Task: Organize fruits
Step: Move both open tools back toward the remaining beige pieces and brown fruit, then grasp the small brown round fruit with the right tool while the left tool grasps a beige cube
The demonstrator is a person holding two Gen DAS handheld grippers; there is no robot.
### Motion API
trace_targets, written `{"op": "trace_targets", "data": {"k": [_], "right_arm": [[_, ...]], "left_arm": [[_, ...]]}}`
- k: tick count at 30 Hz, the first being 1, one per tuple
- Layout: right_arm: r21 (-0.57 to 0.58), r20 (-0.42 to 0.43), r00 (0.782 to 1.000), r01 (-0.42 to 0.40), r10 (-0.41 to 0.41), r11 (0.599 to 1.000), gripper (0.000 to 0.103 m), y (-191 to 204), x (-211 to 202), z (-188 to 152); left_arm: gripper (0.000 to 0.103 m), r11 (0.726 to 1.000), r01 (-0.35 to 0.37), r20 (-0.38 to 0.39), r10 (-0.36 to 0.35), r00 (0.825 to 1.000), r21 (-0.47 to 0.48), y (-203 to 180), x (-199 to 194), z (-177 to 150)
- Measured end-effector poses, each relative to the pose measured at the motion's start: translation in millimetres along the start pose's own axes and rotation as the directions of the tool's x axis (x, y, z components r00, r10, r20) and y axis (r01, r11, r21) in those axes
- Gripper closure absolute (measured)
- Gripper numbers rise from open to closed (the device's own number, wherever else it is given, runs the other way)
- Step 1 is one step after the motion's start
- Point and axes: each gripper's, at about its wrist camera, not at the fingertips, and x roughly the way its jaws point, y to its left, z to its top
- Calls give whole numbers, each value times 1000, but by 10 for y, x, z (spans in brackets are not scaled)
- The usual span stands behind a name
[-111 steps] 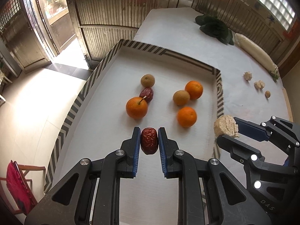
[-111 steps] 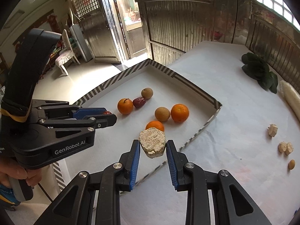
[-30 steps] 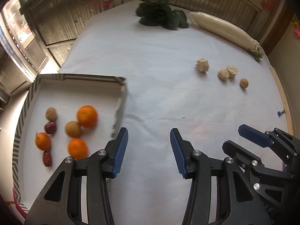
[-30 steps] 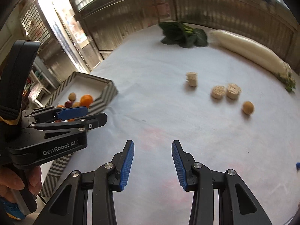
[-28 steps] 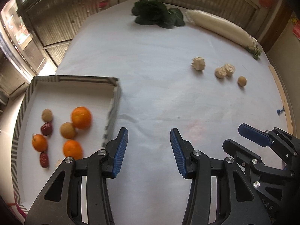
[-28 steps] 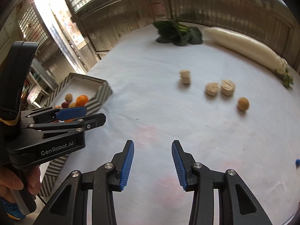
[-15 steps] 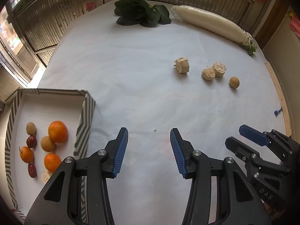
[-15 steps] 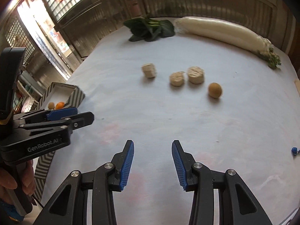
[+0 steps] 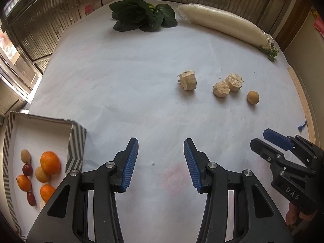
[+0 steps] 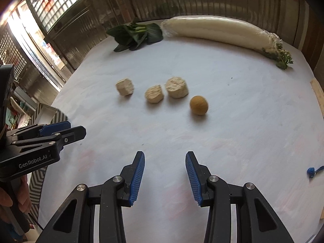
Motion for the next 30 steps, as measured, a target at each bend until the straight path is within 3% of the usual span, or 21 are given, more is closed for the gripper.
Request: {"op": "trace_targets", "data": {"k": [14, 22, 27, 30], "right_arm": [[41, 21, 999, 23, -24, 999, 63, -412, 118, 291], [-6, 21, 1000, 5, -5, 1000, 63, -382, 237, 458], [-43, 19, 1000, 21, -21, 999, 79, -351, 280, 482], [-23, 30, 999, 23, -22, 999, 80, -394, 272, 478]], "left_arm": [[56, 1000, 26, -13, -26, 1000, 1, -74, 221, 296], [56, 998, 55, -12, -55, 998, 9, -168, 318, 480], [56, 997, 72, -6, -72, 997, 15, -212, 364, 588], [56, 997, 76, -5, -76, 997, 22, -235, 388, 646]]}}
